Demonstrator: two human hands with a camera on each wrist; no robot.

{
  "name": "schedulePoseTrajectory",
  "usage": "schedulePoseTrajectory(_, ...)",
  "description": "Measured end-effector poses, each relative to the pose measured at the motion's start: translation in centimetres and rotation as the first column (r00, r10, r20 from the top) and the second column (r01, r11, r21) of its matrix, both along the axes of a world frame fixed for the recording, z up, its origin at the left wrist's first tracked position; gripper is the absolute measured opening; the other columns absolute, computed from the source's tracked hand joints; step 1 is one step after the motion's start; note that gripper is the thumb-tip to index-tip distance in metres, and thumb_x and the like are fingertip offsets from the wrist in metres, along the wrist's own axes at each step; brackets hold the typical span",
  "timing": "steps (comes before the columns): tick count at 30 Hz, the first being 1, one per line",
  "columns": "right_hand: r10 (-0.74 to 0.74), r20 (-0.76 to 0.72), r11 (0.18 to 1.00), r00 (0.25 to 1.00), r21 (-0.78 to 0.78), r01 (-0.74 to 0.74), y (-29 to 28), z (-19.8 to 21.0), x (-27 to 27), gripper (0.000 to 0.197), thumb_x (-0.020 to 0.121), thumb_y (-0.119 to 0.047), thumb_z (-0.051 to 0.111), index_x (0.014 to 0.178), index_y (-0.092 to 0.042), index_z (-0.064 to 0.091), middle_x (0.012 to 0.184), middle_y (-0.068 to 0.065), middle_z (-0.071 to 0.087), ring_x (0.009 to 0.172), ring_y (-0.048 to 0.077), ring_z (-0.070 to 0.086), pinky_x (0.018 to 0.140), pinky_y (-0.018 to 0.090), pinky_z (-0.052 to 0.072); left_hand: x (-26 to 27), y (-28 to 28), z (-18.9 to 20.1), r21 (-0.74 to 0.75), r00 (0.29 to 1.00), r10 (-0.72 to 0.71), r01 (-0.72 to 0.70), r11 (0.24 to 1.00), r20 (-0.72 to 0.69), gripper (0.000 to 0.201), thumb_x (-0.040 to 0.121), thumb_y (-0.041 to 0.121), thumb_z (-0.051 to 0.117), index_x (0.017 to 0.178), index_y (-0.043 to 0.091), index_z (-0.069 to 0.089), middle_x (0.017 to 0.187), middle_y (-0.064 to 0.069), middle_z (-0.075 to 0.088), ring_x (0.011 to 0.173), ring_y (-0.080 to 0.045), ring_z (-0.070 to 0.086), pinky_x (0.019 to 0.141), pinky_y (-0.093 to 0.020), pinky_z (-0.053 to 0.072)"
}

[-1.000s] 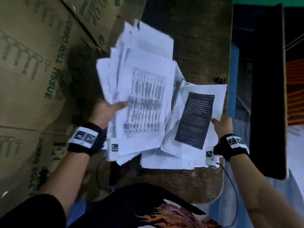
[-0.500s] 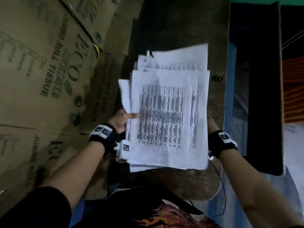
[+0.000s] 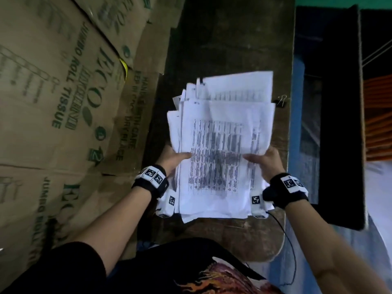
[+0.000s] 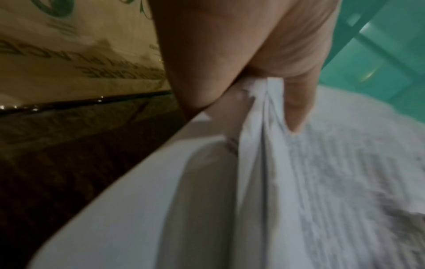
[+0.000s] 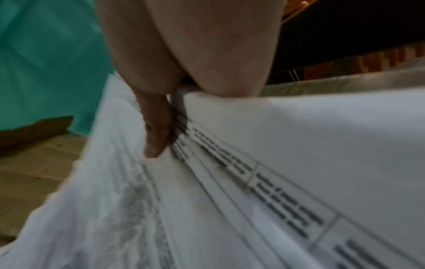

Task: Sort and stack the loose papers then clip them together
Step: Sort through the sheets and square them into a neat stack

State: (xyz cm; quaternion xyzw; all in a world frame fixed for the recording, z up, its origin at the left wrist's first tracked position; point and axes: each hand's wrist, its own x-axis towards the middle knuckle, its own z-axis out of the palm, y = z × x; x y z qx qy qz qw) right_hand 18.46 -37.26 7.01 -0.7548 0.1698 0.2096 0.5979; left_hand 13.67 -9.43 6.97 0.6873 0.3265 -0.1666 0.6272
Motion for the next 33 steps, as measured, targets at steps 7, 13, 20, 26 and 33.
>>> schedulePoseTrajectory(7, -0.131, 0.291, 0.937, 0.948, 0.348, 0.023, -0.6, 5.3, 0.4, 0.03, 0.067, 0.013, 0.07, 0.096, 0.008, 0.062, 0.078, -0.001, 0.074, 0.075, 0.015, 0.069, 0.071, 0.028, 0.054, 1.9, -0.2, 5.1, -0.087, 0.967, -0.018, 0.041, 0.995, 0.253, 0.037, 0.063, 0.02, 0.087, 0.095, 0.018, 0.068, 0.107, -0.001, 0.069, 0.09, -0.003, 0.069, 0.092, -0.025, 0.052)
schedulePoseTrajectory(13, -0.091, 0.537, 0.975, 0.838, 0.219, -0.035, 0.1, 10.8, 1.6, 0.038, 0.081, 0.01, 0.066, 0.077, -0.027, 0.075, 0.079, -0.012, 0.074, 0.076, 0.008, 0.068, 0.074, 0.029, 0.056, 2.8, -1.3, 9.3, -0.019, 0.729, 0.131, -0.16, 0.987, 0.672, 0.024, 0.073, -0.003, 0.077, 0.093, 0.008, 0.068, 0.087, 0.016, 0.073, 0.082, 0.011, 0.066, 0.077, -0.01, 0.053)
schedulePoseTrajectory(20, -0.111, 0.555, 0.984, 0.824, 0.18, 0.011, 0.4, 10.8, 1.4, 0.029, 0.075, 0.009, 0.073, 0.103, 0.008, 0.067, 0.087, -0.005, 0.075, 0.081, 0.012, 0.069, 0.077, 0.027, 0.055, 2.4, 0.9, 8.8, -0.017, 0.851, -0.03, 0.045, 0.999, 0.524, 0.073, 0.062, 0.037, 0.085, 0.122, 0.013, 0.052, 0.12, -0.009, 0.062, 0.108, -0.016, 0.062, 0.09, -0.025, 0.054)
schedulePoseTrajectory(26, -0.208, 0.503, 0.961, 0.839, 0.263, 0.081, 2.3, 11.1, 1.9, 0.033, 0.074, 0.015, 0.07, 0.1, -0.005, 0.065, 0.085, -0.007, 0.075, 0.081, 0.011, 0.069, 0.073, 0.025, 0.056, 3.6, -0.1, 10.1, 0.075, 0.859, -0.035, -0.004, 0.997, 0.511, 0.043, 0.075, 0.003, 0.076, 0.113, 0.0, 0.057, 0.105, 0.003, 0.061, 0.084, 0.007, 0.062, 0.081, -0.012, 0.053)
schedulePoseTrajectory(33, -0.228, 0.565, 0.961, 0.793, 0.259, 0.092, 2.1, 11.7, 3.3, 0.029, 0.065, 0.017, 0.055, 0.085, -0.003, 0.059, 0.072, 0.003, 0.061, 0.07, 0.016, 0.055, 0.063, 0.025, 0.045, 4.1, -0.6, 11.5, -0.044, 0.769, 0.123, -0.122, 0.992, 0.628, 0.035, 0.07, -0.015, 0.056, 0.091, 0.013, 0.056, 0.074, 0.02, 0.067, 0.07, 0.016, 0.06, 0.066, -0.005, 0.046)
